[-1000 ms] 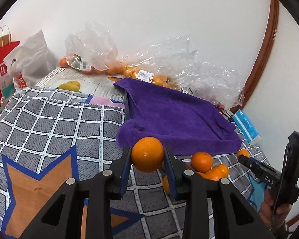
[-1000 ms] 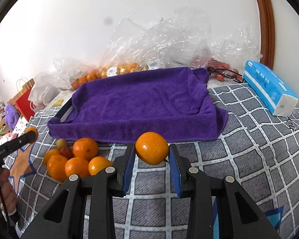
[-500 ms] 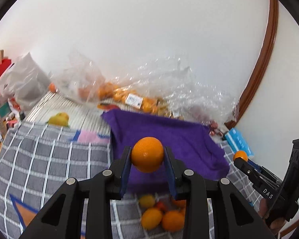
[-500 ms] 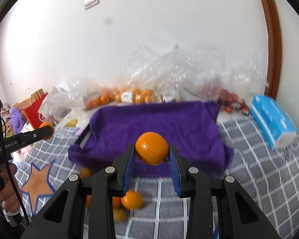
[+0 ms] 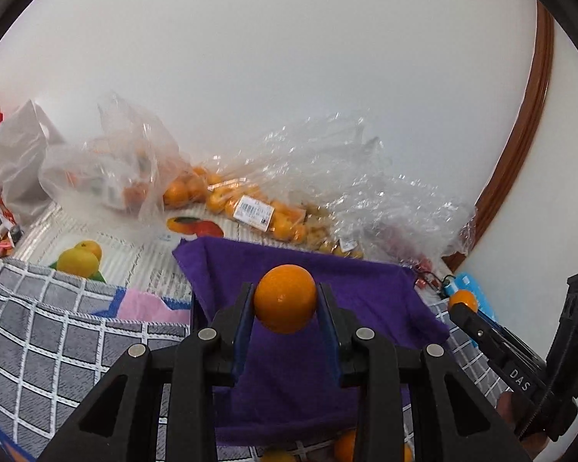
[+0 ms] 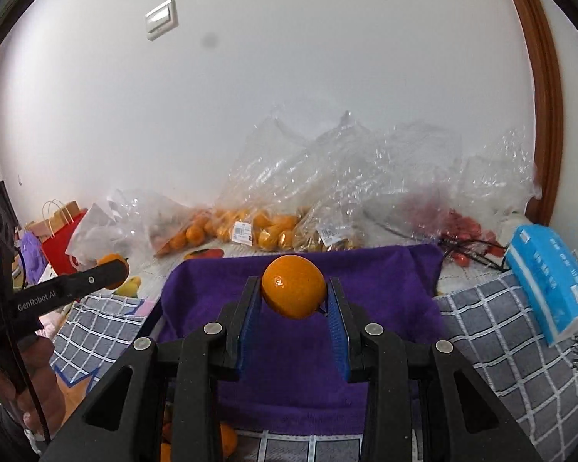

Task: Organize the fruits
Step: 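Lift and carry both held oranges over the purple towel tray with both tools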

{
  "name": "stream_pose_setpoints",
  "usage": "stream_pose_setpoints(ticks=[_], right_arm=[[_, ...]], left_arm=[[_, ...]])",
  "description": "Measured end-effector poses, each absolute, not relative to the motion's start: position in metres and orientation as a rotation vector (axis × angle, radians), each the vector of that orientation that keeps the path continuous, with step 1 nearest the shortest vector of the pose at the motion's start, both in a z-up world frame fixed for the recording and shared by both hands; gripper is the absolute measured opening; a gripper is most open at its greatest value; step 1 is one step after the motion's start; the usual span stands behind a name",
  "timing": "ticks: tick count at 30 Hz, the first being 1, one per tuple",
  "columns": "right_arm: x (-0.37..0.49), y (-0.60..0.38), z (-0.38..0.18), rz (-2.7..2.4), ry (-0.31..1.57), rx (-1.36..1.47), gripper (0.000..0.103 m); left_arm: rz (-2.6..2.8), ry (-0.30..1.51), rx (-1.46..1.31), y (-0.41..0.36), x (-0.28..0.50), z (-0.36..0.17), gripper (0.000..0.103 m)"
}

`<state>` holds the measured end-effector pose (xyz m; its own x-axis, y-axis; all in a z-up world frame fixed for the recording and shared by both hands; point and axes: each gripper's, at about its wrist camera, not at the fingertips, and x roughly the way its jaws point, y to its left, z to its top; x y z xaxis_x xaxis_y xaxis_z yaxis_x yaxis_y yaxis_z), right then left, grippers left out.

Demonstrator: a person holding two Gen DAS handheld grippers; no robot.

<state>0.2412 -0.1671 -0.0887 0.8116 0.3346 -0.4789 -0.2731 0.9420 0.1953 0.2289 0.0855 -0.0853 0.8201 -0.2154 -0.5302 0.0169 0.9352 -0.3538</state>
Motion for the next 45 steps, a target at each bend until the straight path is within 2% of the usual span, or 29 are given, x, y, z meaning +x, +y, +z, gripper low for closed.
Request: stream_pose_setpoints(ticks=[12,45], right_arm=[[0.255,-0.187,-0.11,0.293,0.549,0.139,0.034],[0.275,-0.175,-0.153,0.276,0.691,0.093,0.034]], left_arm=[[-0.13,0.632,-0.351,0.084,0.239,-0.111,0.031],[-0.088,0.751,-0.3,0.074,0.258,-0.139,0.031]])
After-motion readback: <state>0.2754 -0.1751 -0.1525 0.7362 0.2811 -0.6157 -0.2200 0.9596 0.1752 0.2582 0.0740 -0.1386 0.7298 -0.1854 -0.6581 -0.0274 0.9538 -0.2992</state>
